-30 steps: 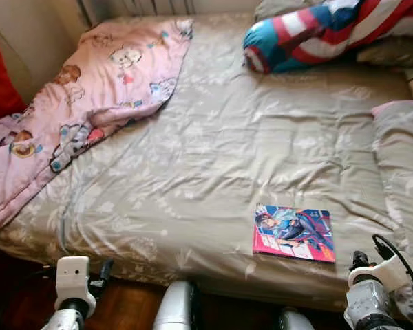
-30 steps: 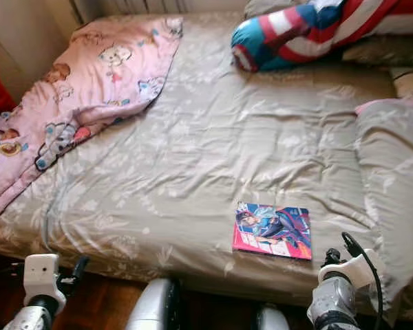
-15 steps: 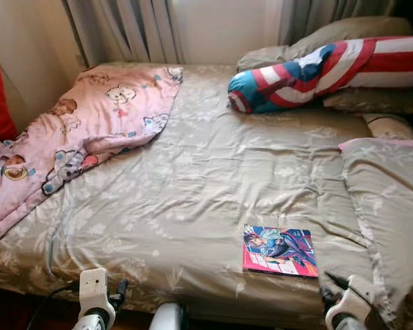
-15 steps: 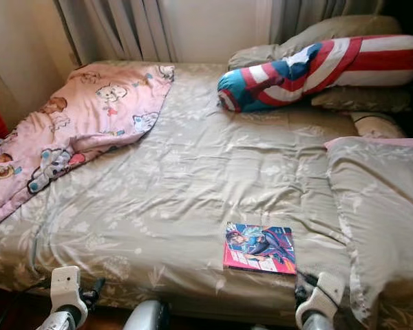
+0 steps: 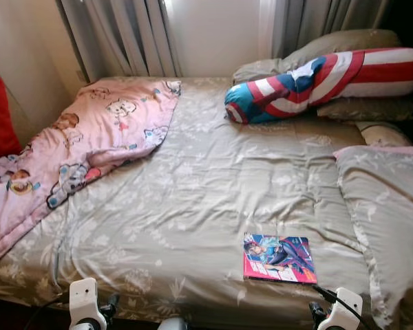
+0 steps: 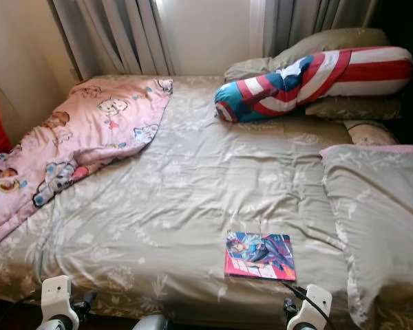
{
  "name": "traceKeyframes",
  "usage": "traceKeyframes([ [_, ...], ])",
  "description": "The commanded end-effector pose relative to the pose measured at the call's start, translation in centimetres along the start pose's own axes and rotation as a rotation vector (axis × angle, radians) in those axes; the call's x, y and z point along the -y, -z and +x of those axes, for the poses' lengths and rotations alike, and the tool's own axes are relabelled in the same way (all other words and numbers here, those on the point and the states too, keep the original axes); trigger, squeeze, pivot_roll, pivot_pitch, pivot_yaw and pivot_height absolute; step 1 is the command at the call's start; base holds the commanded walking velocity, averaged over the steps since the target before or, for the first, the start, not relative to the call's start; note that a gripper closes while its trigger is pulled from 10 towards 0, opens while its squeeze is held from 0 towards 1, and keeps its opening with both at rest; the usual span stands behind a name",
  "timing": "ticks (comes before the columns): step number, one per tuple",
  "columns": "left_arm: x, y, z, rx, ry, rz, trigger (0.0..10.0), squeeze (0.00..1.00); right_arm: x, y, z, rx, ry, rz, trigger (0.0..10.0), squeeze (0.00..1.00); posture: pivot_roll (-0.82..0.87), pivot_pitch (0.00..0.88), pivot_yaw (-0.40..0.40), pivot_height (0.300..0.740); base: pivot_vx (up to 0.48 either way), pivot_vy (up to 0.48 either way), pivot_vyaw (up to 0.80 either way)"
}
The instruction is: Clean up the room
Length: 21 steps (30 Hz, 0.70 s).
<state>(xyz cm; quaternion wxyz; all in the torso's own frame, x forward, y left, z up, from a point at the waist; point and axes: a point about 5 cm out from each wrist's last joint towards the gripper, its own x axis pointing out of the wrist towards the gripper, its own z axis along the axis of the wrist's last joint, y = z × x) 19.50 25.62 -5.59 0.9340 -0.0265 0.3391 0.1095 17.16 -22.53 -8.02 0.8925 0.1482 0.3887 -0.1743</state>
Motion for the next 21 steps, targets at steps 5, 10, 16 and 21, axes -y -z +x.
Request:
traceKeyframes([
  [5, -0.9, 1.5, -0.5, -0.085, -0.028, 0.037, 10.0, 0.00, 2.1, 1.6, -0.7, -0.064, 0.034, -0.013, 10.0, 0.00, -0.04, 0.000, 0.058, 0.740, 0.000, 0.000, 0.00],
  [10, -0.7, 2.9, -0.9, -0.160, 0.001, 0.109, 10.0, 0.00, 3.5, 3.5, -1.6, -0.143, 0.053, -0.042, 10.0, 0.00, -0.02, 0.000, 0.032, 0.740, 0.000, 0.000, 0.00],
  [16, -0.4, 3.5, -1.1, -0.176, -0.006, 0.093, 10.0, 0.00, 3.2, 4.1, -1.7, -0.172, 0.026, -0.101, 10.0, 0.00, -0.01, 0.000, 0.014, 0.740, 0.000, 0.000, 0.00],
  [21, 0.2, 3.9, -1.2, -0.195, 0.005, 0.088, 10.0, 0.00, 3.6, 3.6, -1.6, -0.164, 0.029, -0.137, 10.0, 0.00, -0.02, 0.000, 0.008, 0.740, 0.000, 0.000, 0.00],
])
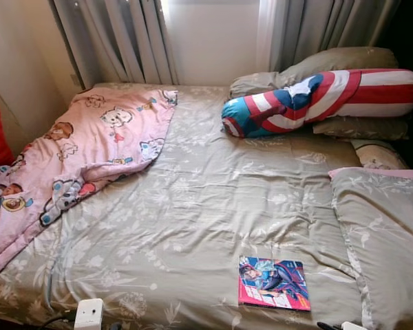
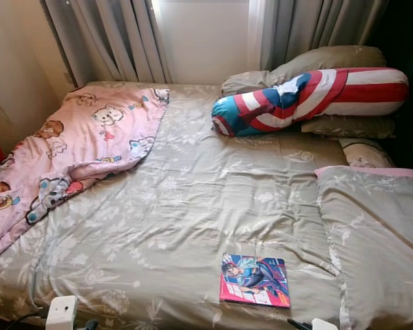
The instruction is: Clean up the room
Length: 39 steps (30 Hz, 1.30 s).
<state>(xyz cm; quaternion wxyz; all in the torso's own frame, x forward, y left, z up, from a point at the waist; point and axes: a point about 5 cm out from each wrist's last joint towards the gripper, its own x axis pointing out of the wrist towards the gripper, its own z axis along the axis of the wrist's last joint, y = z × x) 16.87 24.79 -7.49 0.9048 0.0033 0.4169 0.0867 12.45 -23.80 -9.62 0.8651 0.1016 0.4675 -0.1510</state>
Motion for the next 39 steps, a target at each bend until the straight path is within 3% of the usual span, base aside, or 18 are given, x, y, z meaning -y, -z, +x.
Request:
traceKeyframes([
  [1, 0.0, 0.8, -0.1, -0.036, -0.005, 0.000, 10.0, 0.00, 0.3, 0.0, 0.0, -0.010, 0.001, -0.023, 10.0, 0.00, -0.02, 0.000, 0.007, 0.740, 0.000, 0.000, 0.00],
  [5, 0.2, 0.9, -0.1, -0.040, -0.006, -0.010, 10.0, 0.00, 0.6, -0.2, 0.0, -0.009, 0.008, -0.030, 10.0, 0.00, -0.02, 0.000, -0.002, 0.740, 0.000, 0.000, 0.60],
  [8, 0.3, 1.0, -0.2, -0.045, -0.003, -0.010, 10.0, 0.00, -0.5, -1.3, 0.4, -0.002, -0.005, -0.032, 10.0, 0.00, -0.01, 0.000, -0.006, 0.740, 0.000, 0.000, 0.50],
  [13, 0.4, 1.3, -0.2, -0.057, 0.002, -0.001, 10.0, 0.00, -0.9, -1.6, 0.6, -0.008, -0.005, -0.022, 10.0, 0.00, 0.00, 0.000, -0.002, 0.740, 0.000, 0.000, 0.00],
  [24, -1.3, 2.4, -0.8, -0.107, -0.020, 0.013, 10.0, 0.00, -1.2, -1.6, 0.6, 0.002, -0.026, -0.060, 10.0, 0.00, 0.00, 0.000, 0.014, 0.740, 0.000, 0.224, 0.00],
  [28, -1.6, 2.9, -1.0, -0.122, -0.025, 0.020, 10.0, 0.00, -1.6, -1.2, 0.5, -0.004, -0.032, -0.067, 10.0, 0.00, 0.01, 0.000, 0.015, 0.740, 0.000, 0.253, 0.74],
  [39, -0.6, 3.2, -0.9, -0.138, -0.012, 0.039, 10.0, 0.00, -2.3, -0.7, 0.5, -0.009, -0.039, -0.035, 10.0, 0.00, 0.01, 0.000, 0.027, 0.740, 0.000, 0.232, 0.00],
])
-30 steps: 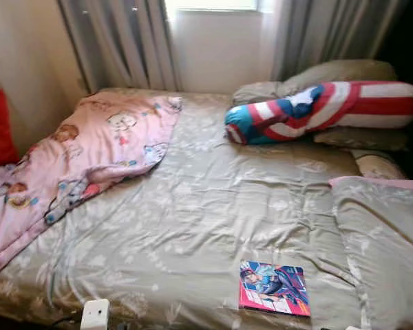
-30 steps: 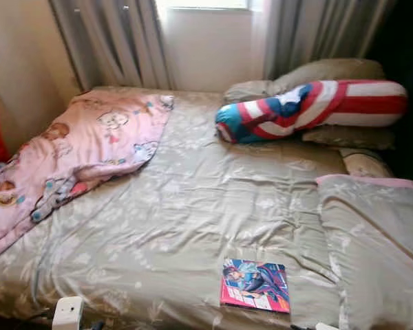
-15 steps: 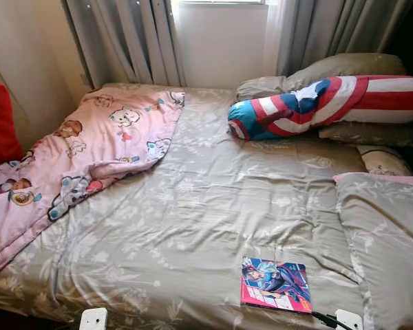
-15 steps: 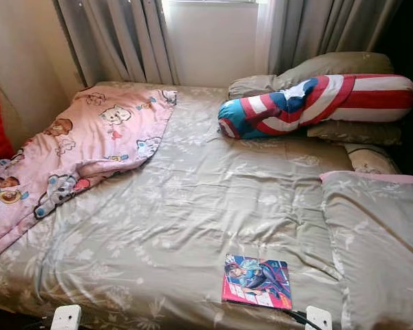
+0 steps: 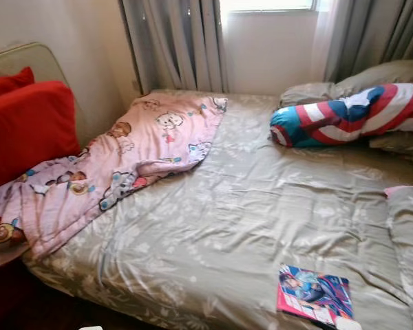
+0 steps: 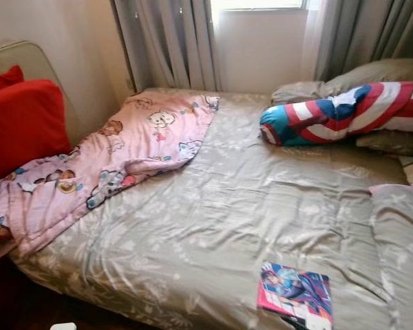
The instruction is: Clean up the room
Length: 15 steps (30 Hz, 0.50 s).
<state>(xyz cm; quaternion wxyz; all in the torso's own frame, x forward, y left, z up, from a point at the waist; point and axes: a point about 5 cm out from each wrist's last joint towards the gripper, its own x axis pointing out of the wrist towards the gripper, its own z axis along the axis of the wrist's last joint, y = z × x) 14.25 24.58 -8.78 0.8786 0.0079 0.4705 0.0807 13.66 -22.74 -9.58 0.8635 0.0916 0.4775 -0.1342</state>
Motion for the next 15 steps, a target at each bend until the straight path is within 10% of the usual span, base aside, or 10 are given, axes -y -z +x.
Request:
traceKeyframes([
  [1, -0.4, 0.3, -0.1, -0.018, -0.015, 0.018, 10.0, 0.00, -1.2, 0.1, 0.1, 0.008, -0.028, -0.001, 10.0, 0.00, 0.01, 0.000, 0.028, 0.740, 0.000, 0.000, 0.00],
  [15, -0.4, -1.3, 0.2, 0.023, -0.013, 0.015, 10.0, 0.00, -1.8, 0.7, 0.0, 0.002, -0.031, 0.006, 10.0, 0.00, 0.01, 0.000, 0.029, 0.740, 0.000, 0.047, 0.00],
])
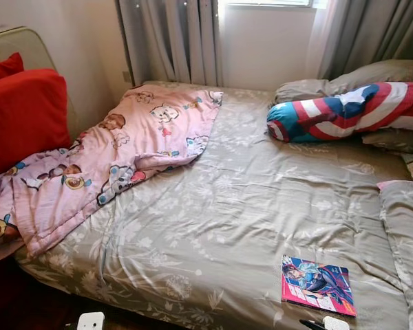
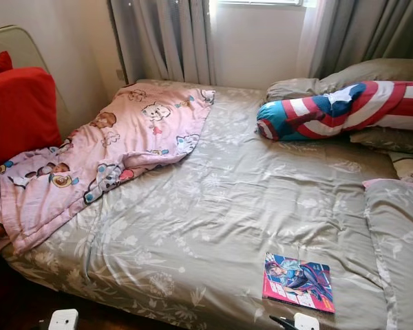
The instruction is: Clean up the room
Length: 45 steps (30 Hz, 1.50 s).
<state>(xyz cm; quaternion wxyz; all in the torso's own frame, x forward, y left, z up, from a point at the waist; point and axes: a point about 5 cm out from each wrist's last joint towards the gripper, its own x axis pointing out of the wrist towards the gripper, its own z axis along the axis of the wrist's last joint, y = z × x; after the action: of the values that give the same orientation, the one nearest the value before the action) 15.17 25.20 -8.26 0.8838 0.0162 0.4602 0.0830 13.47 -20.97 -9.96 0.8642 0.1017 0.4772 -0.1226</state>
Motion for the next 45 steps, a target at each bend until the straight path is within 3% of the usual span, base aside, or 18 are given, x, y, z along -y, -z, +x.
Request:
traceKeyframes([
  [1, 0.3, -0.3, 0.1, 0.002, 0.001, 0.004, 10.0, 0.00, -0.3, -0.2, 0.1, 0.006, -0.001, 0.000, 10.0, 0.00, 0.01, 0.000, 0.028, 0.740, 0.000, 0.000, 0.00],
  [7, 0.8, -0.6, 0.2, 0.011, 0.009, 0.003, 10.0, 0.00, -1.3, -0.2, 0.2, 0.002, -0.011, -0.002, 10.0, 0.00, 0.01, 0.000, 0.024, 0.740, 0.000, 0.162, 0.00],
  [12, 0.8, -0.8, 0.3, 0.014, 0.009, 0.003, 10.0, 0.00, -0.8, -0.1, 0.1, 0.001, -0.009, -0.002, 10.0, 0.00, 0.02, 0.000, 0.021, 0.740, 0.000, 0.316, 0.00],
  [29, 1.8, -1.6, 0.5, 0.027, 0.019, 0.002, 10.0, 0.00, -0.6, 0.0, 0.1, -0.005, -0.010, 0.006, 10.0, 0.00, 0.02, 0.000, 0.020, 0.740, 0.000, -0.026, 0.00],
  [45, 1.5, -1.4, 0.5, 0.026, 0.017, 0.003, 10.0, 0.00, -0.7, -0.1, 0.1, -0.003, -0.014, 0.009, 10.0, 0.00, 0.02, 0.000, 0.021, 0.740, 0.000, 0.061, 0.00],
])
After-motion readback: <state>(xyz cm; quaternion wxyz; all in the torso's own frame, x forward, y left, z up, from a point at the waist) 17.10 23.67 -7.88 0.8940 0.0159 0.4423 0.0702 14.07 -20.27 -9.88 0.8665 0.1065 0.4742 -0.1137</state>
